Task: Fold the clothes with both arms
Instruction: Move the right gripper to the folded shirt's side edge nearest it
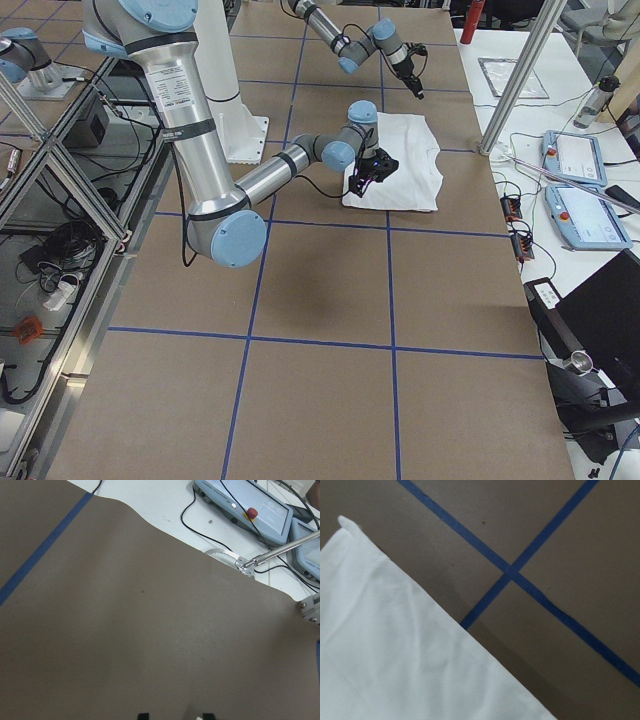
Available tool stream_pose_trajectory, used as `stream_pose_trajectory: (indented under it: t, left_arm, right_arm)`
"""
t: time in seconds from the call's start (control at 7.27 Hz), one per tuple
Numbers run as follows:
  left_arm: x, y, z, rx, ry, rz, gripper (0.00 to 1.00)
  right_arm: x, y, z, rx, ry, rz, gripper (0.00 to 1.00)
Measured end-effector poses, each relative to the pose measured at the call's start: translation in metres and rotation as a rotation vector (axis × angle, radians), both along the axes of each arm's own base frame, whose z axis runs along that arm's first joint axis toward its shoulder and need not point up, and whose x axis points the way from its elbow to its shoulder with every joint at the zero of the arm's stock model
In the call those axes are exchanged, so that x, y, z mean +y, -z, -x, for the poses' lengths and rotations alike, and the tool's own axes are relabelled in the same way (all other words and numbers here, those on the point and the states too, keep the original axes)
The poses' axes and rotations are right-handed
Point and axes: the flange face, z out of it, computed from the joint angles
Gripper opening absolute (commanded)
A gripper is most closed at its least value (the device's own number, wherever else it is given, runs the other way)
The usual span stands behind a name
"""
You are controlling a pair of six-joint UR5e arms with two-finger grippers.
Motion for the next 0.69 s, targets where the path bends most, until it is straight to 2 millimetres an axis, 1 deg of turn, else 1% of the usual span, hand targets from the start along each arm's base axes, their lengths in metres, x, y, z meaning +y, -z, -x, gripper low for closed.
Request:
stream_pose_trajectory:
  t: [0.14, 0.41, 0.55, 0.69]
  left_arm:
    - [0.001, 0.002, 0.000, 0.002, -0.001, -0.002, 0.47]
    - [0.002, 0.004, 0.001, 0.002, -0.001, -0.004, 0.47]
    - [0.003, 0.004, 0.001, 0.001, -0.001, -0.004, 0.47]
    - [0.003, 0.004, 0.002, 0.001, 0.000, -0.004, 0.47]
  right_arm:
    - [0.009, -0.008, 0.011, 0.011, 0.003, 0.017, 0.89]
    - [0.016, -0.020, 0.026, 0.031, 0.016, 0.038, 0.80]
    - [0.018, -0.023, 0.032, 0.037, 0.023, 0.043, 0.71]
    - [0.019, -0.024, 0.035, 0.037, 0.028, 0.046, 0.53]
